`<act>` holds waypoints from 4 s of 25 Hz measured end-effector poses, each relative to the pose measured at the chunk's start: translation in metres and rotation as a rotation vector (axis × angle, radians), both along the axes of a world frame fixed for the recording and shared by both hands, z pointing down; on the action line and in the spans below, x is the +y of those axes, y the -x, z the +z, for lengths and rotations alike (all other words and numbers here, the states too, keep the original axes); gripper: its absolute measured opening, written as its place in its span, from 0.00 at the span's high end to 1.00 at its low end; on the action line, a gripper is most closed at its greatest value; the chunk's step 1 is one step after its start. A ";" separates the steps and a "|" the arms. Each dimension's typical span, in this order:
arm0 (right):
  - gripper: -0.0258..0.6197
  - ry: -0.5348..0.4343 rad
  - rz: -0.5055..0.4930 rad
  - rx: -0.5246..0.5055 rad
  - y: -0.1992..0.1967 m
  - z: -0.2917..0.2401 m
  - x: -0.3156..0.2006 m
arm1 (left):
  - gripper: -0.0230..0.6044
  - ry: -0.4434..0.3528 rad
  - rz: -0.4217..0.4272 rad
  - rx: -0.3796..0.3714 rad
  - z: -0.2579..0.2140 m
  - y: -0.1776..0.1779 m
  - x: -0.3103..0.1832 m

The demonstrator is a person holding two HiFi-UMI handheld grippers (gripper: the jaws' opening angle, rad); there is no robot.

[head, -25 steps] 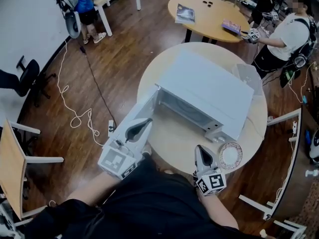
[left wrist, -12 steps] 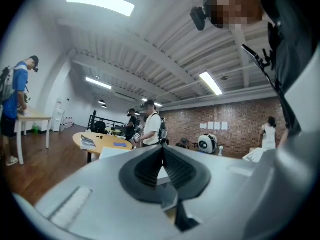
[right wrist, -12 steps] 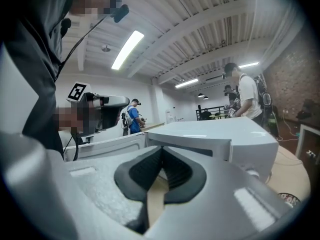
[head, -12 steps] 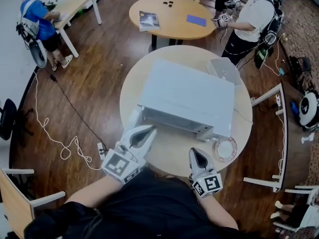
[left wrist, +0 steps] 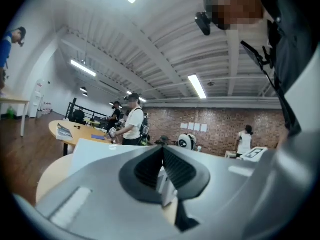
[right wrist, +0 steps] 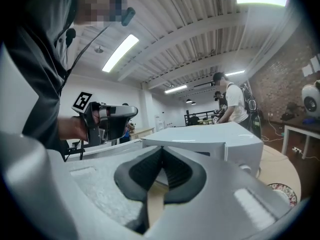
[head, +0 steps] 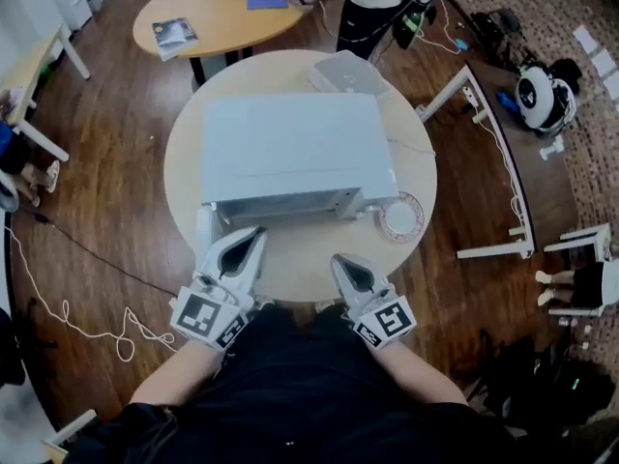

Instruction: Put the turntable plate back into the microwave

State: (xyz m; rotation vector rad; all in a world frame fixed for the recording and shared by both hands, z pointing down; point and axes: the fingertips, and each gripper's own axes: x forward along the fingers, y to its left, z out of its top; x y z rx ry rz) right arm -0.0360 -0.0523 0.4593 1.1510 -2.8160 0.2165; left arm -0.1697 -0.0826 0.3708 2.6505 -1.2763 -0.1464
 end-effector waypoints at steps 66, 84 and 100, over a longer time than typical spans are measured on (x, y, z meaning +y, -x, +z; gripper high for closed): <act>0.61 0.524 0.744 0.061 -0.347 0.261 -0.113 | 0.96 0.075 -0.085 -0.269 -0.023 -0.066 -0.066; 0.61 0.581 0.699 0.038 -0.342 0.275 -0.120 | 0.96 0.107 -0.135 -0.285 -0.017 -0.071 -0.061; 0.75 0.649 0.688 0.108 -0.346 0.282 -0.124 | 0.96 0.113 -0.170 -0.271 -0.015 -0.053 -0.046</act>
